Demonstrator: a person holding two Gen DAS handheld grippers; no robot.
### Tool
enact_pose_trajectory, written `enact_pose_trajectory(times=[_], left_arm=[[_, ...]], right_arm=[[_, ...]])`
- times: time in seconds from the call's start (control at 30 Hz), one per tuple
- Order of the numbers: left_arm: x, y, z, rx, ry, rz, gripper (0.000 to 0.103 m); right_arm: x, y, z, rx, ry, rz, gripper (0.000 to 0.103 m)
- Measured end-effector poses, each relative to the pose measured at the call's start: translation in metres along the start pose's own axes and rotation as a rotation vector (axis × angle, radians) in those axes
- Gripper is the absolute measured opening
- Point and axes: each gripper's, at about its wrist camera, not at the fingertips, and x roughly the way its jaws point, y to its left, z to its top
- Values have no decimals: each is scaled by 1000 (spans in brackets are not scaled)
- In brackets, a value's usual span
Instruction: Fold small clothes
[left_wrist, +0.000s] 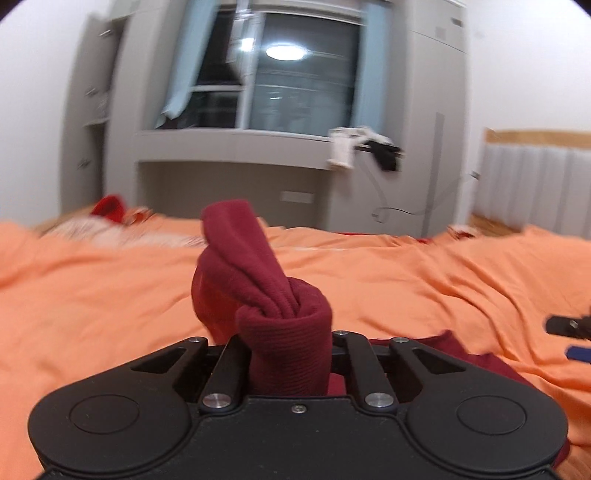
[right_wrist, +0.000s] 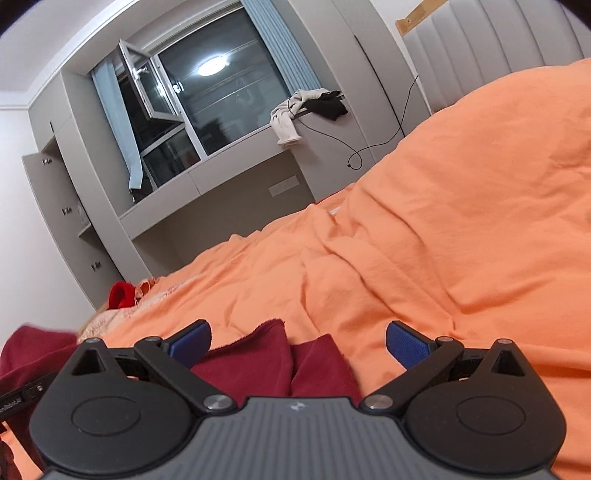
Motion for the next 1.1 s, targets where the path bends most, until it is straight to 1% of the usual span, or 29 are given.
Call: enact_pose_trajectory(times=[0.13,0.23,0.37,0.47,0.53,0.57,0.6,0.63,0.7,0.73,0.87,0.9,1.0,1.1], left_arm=[[2,-49,6,73,17,-75,12],[3,-83,-2,141,46,-132,12],[2,-120,-30,247,103,-197,13],[1,-136,-54,320,129,-206,15],[-2,-140,-66,359,134,-199,18],[-3,-141,-70,369,139,-197,21],[-4,-141,-74,374,144,-198,29],[-6,-140,-76,376,149,-208,35],[-10,-138,-79,367,148,-241,60],[-14,-137,-81,365,141,-254,64],[-24,-146,-82,414,109,-271,76],[-28,-147,-84,429,101,-273,79],[-38,-145,-86,458,78,-271,81],[-49,-144,-85,476,54,-268,86]], right_arm=[[-4,-6,5,5,-17,-1,103],[-6,-11,8,20,-21,-6,103],[-4,-18,11,36,2,-6,103],[1,-26,12,54,35,-4,103],[3,-32,11,73,65,20,103],[5,-34,11,87,86,41,103],[9,-37,10,107,111,66,103],[12,-40,9,132,135,91,103],[17,-44,5,177,165,130,103],[20,-45,4,196,176,150,103],[26,-43,0,234,204,240,103],[28,-41,-2,236,212,274,103],[28,-33,-5,215,197,361,103],[25,-19,-4,153,171,392,103]])
